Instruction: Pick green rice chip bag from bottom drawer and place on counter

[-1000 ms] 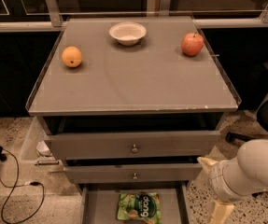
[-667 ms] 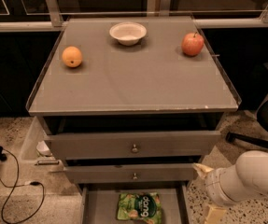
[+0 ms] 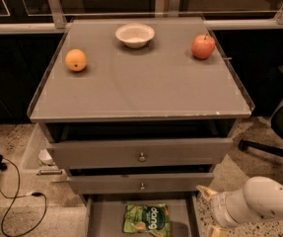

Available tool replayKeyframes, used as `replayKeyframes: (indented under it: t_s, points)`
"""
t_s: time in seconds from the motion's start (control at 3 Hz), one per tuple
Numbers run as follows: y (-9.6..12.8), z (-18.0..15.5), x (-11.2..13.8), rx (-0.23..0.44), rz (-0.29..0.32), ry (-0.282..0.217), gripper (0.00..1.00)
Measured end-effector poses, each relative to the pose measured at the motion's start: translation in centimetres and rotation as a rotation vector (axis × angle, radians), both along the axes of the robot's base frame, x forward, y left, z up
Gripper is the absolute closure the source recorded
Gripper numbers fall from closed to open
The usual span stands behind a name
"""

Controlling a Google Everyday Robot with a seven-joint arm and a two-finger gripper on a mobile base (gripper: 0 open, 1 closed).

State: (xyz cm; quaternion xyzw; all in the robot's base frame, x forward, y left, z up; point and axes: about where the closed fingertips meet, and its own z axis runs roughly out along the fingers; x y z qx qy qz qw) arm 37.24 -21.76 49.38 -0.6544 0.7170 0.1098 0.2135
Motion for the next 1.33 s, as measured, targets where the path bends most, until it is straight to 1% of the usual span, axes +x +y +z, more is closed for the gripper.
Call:
replayKeyframes:
  t_s: [0.33, 0.67, 1.0, 1.33]
  points:
    - [0.0, -4.9, -0.4, 0.046, -0.030, 0.095, 0.00]
    - [0.0, -5.0, -0.4, 0.047, -0.030, 0.095, 0.00]
    - [0.4, -5.7, -0.6, 0.013, -0.035, 0.106, 0.00]
    - [0.8, -8.5, -0.5, -0.001, -0.055, 0.120, 0.00]
